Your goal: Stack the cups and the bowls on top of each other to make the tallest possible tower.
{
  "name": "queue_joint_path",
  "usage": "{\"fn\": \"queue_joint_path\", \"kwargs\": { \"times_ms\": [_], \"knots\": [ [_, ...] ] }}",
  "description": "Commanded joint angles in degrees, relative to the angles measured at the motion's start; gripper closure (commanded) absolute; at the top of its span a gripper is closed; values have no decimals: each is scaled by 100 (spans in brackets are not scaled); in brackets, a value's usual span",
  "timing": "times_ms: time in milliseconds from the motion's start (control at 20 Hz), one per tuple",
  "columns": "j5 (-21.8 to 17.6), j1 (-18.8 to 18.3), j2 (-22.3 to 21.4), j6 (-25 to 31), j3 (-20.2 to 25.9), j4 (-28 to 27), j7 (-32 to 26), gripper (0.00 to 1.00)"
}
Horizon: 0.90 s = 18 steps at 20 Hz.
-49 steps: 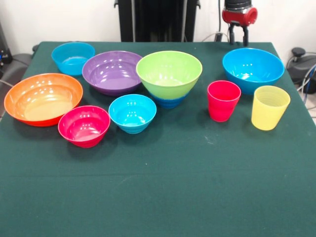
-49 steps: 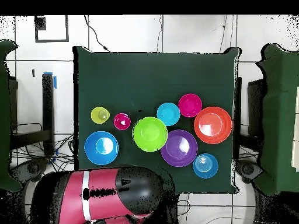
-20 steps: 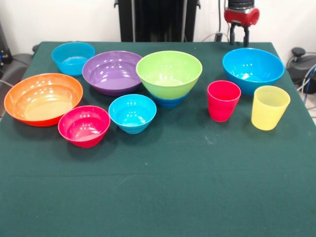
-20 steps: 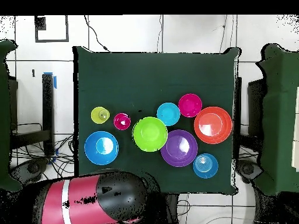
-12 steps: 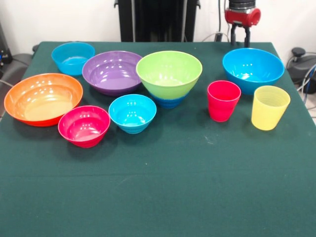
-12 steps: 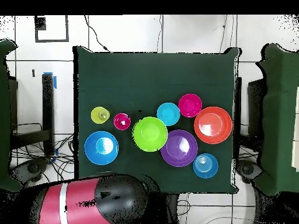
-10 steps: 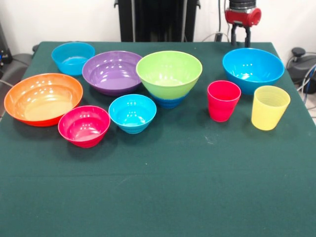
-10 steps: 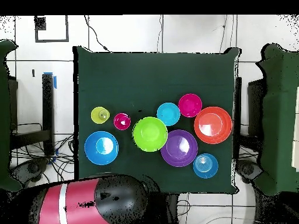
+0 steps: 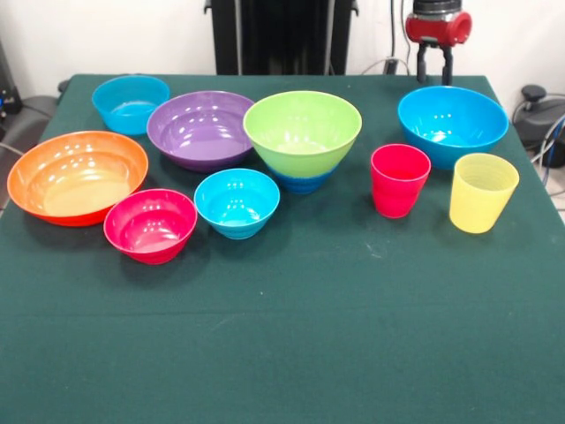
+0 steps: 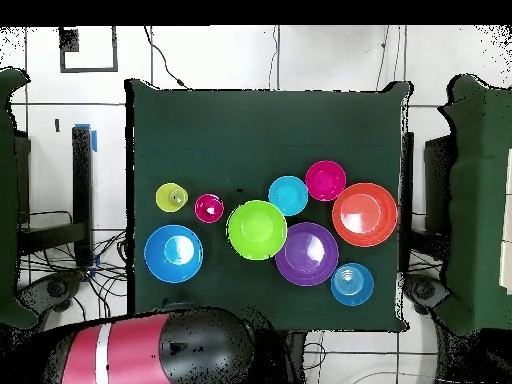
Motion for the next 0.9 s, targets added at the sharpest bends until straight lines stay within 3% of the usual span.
{"fn": "queue_joint_path", "kwargs": {
  "times_ms": [50,900],
  "knots": [
    [420,-127,54,365,344,-648,1175,0],
    [295,-526,-120,597,467,-496,1144,0]
  ]
}}
